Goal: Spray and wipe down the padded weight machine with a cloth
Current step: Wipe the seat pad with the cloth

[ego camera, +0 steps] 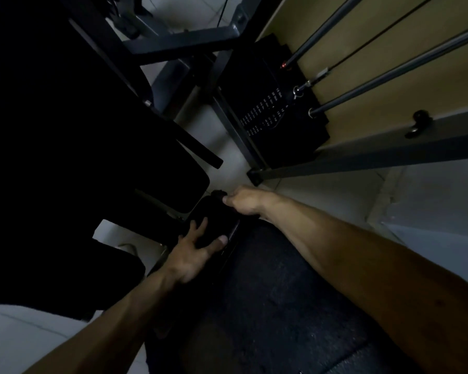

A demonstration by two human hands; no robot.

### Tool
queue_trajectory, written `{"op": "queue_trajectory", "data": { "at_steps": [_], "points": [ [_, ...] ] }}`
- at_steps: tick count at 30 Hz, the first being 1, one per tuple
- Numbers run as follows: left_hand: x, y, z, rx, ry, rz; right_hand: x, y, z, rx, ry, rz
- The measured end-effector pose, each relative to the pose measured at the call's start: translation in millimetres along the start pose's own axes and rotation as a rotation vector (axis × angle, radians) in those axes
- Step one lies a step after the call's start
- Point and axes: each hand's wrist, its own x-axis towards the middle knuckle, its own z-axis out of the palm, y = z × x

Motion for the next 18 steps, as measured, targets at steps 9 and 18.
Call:
{"op": "queue_trajectory", "data": {
  "at_steps": [9, 18],
  "points": [
    [-1, -6, 3, 0.025, 0.029, 0.039, 35, -28, -1, -0.139, -0.037, -0.09],
    [2, -3, 1, 0.071, 0.013, 0.022, 35, -23, -4, -0.133, -0.055, -0.101]
  ]
}}
